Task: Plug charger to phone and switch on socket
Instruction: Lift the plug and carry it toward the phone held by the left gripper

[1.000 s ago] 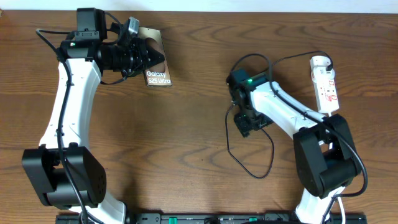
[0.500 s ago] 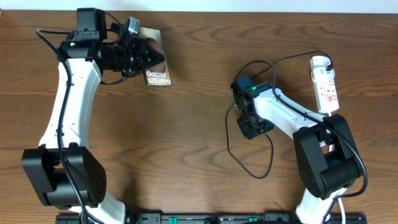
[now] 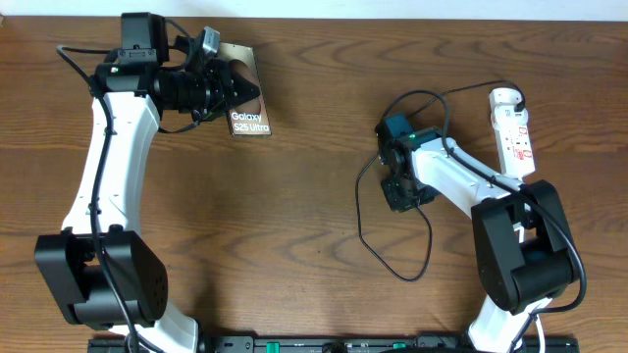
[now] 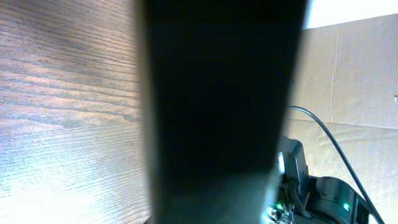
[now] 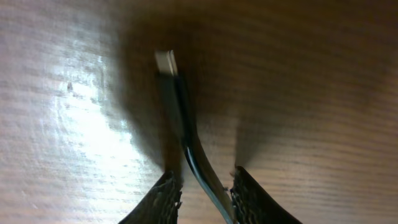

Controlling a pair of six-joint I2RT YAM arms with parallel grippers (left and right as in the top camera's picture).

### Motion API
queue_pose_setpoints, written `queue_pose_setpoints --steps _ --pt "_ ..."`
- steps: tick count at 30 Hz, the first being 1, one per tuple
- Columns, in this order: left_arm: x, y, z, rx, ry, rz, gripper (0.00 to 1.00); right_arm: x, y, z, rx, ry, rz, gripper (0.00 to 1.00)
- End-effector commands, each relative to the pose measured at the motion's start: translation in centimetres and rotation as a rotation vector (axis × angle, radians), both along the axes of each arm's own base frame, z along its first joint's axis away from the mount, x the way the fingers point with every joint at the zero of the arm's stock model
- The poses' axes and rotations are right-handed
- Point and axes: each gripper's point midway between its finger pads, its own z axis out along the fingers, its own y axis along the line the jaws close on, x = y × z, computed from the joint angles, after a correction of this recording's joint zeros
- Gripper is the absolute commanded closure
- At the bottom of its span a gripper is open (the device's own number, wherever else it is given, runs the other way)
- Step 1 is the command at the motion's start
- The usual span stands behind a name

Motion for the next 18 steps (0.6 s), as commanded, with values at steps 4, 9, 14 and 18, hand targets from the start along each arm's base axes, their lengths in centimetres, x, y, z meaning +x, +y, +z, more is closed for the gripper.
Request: queue_pose_setpoints --steps 4,9,14,18 --pt "-0.1 0.0 1.9 -0.011 -0.049 -0.006 0.92 -0.2 0.2 -1.3 0.020 0.013 0.019 0.78" --pt "-0.1 0.0 1.9 -0.011 -0.049 -0.006 0.93 -0.3 0.2 -1.3 0.020 0.012 0.019 0.80" --pt "-0.1 0.0 1.9 -0.010 -0.050 -0.006 0.92 -0.2 0.2 -1.9 0.027 -0.003 0.019 0.80" --pt "-0.1 0.0 1.9 -0.011 -0.049 -0.006 0.92 -0.3 0.3 -2.3 0.038 -0.006 0.026 0.84"
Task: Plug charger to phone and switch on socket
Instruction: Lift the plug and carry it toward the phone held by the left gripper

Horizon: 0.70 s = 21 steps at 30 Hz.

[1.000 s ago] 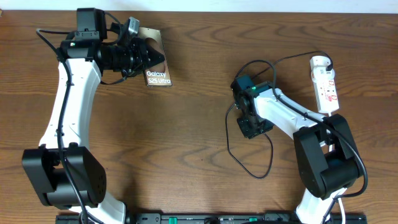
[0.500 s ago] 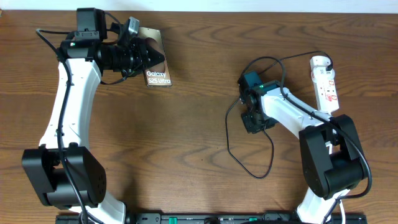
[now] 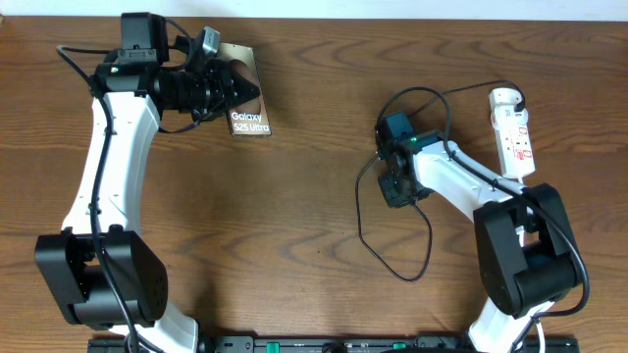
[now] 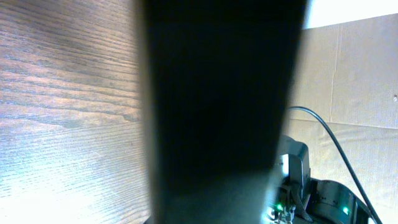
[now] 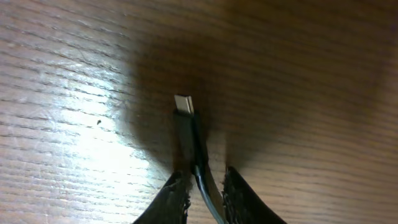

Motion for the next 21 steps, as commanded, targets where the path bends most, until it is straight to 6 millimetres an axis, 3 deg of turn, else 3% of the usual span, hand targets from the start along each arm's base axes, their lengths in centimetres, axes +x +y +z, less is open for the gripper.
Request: queue_pose_setpoints --steps 1,3,10,13,17,21 --pt "-0.1 0.0 1.9 -0.011 -0.049 -0.006 0.93 -1.6 -0.5 -2.2 -0.007 0.066 0.004 0.87" --pt "-0.1 0.0 1.9 -0.011 -0.049 -0.006 0.93 -1.7 -0.5 -2.2 -0.009 0.069 0.004 0.94" --pt "-0.3 0.0 1.8 -0.019 -0.024 0.003 0.94 -2.6 -1.0 -2.0 -0.018 0.101 -0.081 0.99" --pt "0.0 -0.2 2.4 -0.038 -0.063 -0.018 0.93 -2.4 0.2 -1.0 0.095 0.105 -0.065 0.99" --pt "0.5 -1.1 4.6 -0.101 -0.191 -0.088 0.93 -1.2 2.0 3.0 0.327 0.045 -0.029 0.99" --pt "0.7 -1.6 6.4 -0.143 -0.271 -0.126 0.93 -0.1 3.3 9.0 0.614 -0.064 0.027 0.99"
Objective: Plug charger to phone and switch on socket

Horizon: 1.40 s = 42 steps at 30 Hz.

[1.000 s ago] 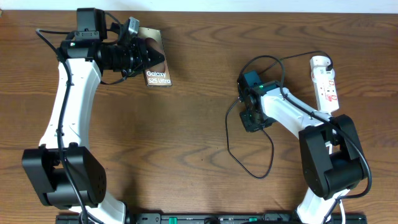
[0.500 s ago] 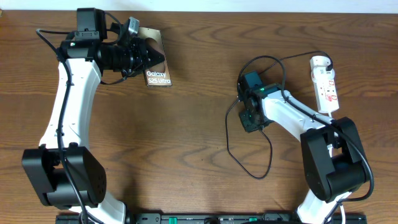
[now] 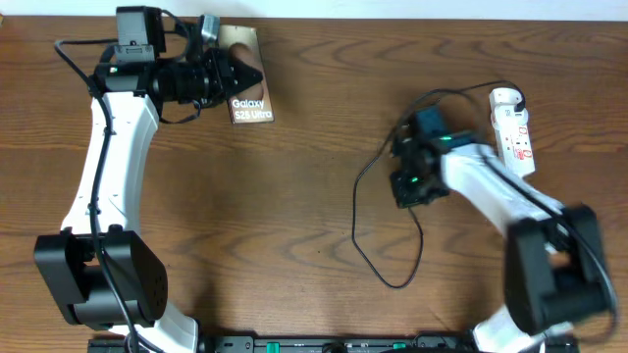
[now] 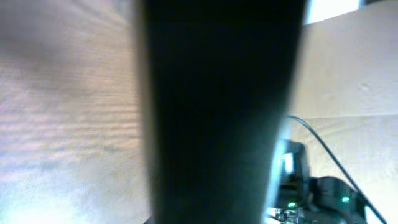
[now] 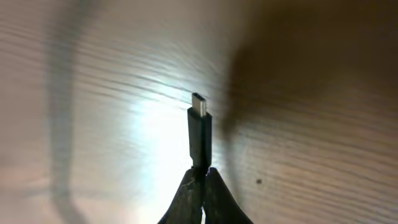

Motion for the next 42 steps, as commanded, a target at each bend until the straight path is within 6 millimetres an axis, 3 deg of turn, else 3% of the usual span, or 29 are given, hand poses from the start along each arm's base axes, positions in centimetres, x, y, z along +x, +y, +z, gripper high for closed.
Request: queue_pose_setpoints --steps 1,4,7,13,17,22,28,30,33,38,42 --pt "-1.0 -1.0 4.1 -0.076 -0.120 -0.082 0.92 0.8 3.0 7.1 0.362 -0.140 0.101 0.99" --pt "-1.4 -1.4 4.5 -0.100 -0.125 -0.106 0.93 0.3 4.5 11.7 0.599 -0.222 0.180 0.99" --pt "-1.9 -2.3 5.3 -0.140 -0.149 -0.155 0.93 -0.3 5.4 14.6 0.762 -0.265 0.243 0.99" --pt "-2.4 -4.3 6.8 -0.180 -0.229 -0.241 0.93 -1.2 6.7 16.7 0.909 -0.302 0.339 0.99" --pt "-3.0 -5.9 6.9 -0.184 -0.231 -0.278 0.93 -2.2 7.6 19.4 1.072 -0.348 0.421 0.99" --pt "-3.6 -7.9 7.1 -0.182 -0.254 -0.327 0.93 -1.8 7.7 19.6 1.075 -0.355 0.418 0.99" --pt "-4.4 -9.8 5.6 -0.131 -0.196 -0.327 0.93 -1.5 7.8 20.4 1.105 -0.380 0.430 0.99" --pt "-4.5 -10.4 5.1 -0.108 -0.180 -0.324 0.93 -0.7 7.6 19.5 1.044 -0.370 0.387 0.99" --pt "-4.4 -10.6 4.0 -0.056 -0.154 -0.294 0.93 0.0 7.2 18.3 0.971 -0.349 0.332 0.99" --pt "-5.4 -11.1 0.7 0.090 -0.038 -0.244 0.93 0.4 8.4 18.9 0.984 -0.364 0.350 0.99" --pt "-6.8 -12.4 -0.7 0.163 0.003 -0.260 0.93 1.1 9.6 19.0 0.958 -0.385 0.350 0.99"
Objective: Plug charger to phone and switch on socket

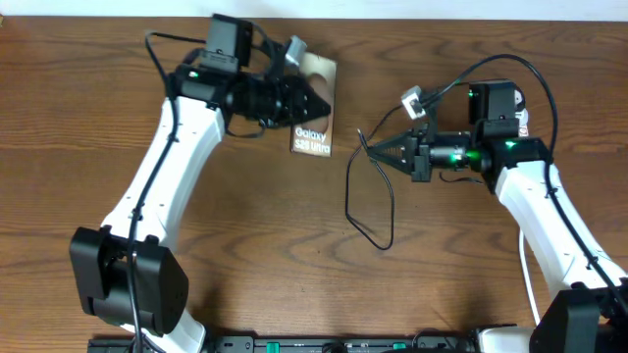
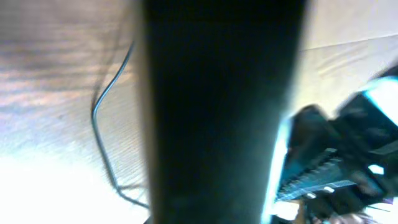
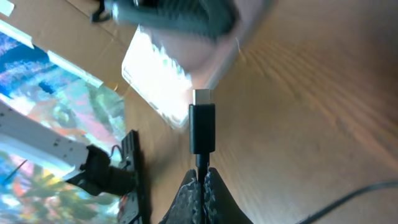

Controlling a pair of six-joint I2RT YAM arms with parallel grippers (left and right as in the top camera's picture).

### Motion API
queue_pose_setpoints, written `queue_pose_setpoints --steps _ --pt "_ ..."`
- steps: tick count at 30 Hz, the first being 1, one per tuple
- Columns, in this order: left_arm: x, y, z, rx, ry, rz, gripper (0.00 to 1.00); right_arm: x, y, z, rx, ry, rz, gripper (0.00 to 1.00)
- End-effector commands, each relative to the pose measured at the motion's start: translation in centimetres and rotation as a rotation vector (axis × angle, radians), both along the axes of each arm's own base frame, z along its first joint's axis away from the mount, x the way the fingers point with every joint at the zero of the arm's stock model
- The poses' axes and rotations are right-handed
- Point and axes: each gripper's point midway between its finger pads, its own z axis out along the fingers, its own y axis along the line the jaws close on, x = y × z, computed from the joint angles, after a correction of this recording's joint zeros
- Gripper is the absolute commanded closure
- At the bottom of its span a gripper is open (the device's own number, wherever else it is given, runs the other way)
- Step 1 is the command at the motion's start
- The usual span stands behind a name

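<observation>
The phone (image 1: 312, 123), labelled Galaxy S25 Ultra, is held off the table at the back centre with my left gripper (image 1: 297, 98) shut on it. In the left wrist view it is a dark slab (image 2: 217, 112) filling the middle. My right gripper (image 1: 373, 150) points left at the phone and is shut on the black charger cable just behind its plug (image 3: 203, 121). The plug's metal tip sits a short gap from the phone's edge (image 3: 165, 84). The socket strip is hidden behind my right wrist.
The slack black cable (image 1: 365, 211) hangs from the right gripper and loops on the brown wooden table (image 1: 245, 255). More cable arcs over my right wrist (image 1: 491, 64). Cardboard and a black bar (image 3: 134, 180) show beyond the table.
My left gripper has brought the phone from the back left to the back centre. My right gripper, then low over the table with the plug pointing down, is now raised and aimed left at the phone.
First my right gripper stood open around the cable lying on the table, with the phone held at the back left. Its fingers then stood closer together, then shut with the plug lifted. Now both arms meet at the back centre, plug facing phone.
</observation>
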Motion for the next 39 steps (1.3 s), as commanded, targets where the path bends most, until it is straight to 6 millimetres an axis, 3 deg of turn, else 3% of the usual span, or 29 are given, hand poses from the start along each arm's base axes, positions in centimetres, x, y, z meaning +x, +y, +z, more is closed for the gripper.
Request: queue_pose_setpoints --steps 1,5,9,17,22,25,27,29,32,35,39 --pt "-1.0 -1.3 1.3 0.058 -0.086 -0.024 0.92 0.5 1.2 -0.1 -0.026 0.041 -0.033 0.99" --pt "-2.4 -3.0 1.1 0.064 -0.074 -0.069 0.93 1.0 2.6 0.6 -0.020 0.006 -0.036 0.99" --pt "-3.1 -3.1 0.0 0.134 -0.055 -0.065 0.93 1.1 3.3 0.9 -0.014 -0.005 -0.034 0.99" --pt "-3.6 -4.0 0.8 0.075 -0.044 -0.093 0.93 0.7 4.0 0.7 -0.026 -0.004 -0.023 0.99" --pt "-3.8 -4.8 1.8 0.013 -0.045 -0.118 0.93 0.5 4.5 0.6 -0.035 -0.008 -0.018 0.79" --pt "-3.9 -4.9 2.0 0.001 -0.044 -0.123 0.93 0.5 4.6 0.6 -0.035 -0.008 -0.016 0.73" --pt "-3.9 -4.9 2.0 0.000 -0.044 -0.122 0.93 0.5 4.6 0.6 -0.035 -0.008 -0.016 0.74" --pt "-3.9 -4.9 2.0 -0.001 -0.037 -0.117 0.93 0.5 4.6 0.6 -0.035 -0.008 -0.016 0.96" --pt "-3.8 -4.9 2.0 0.002 -0.041 -0.114 0.93 0.8 4.4 0.3 -0.055 -0.010 -0.038 0.98" --pt "-2.3 -3.8 1.0 0.086 -0.073 -0.045 0.93 1.8 3.3 -1.0 -0.120 0.008 -0.111 0.88" --pt "-0.5 -1.3 -1.0 0.259 -0.109 0.073 0.93 3.9 0.5 -3.4 -0.281 0.044 -0.289 0.58"
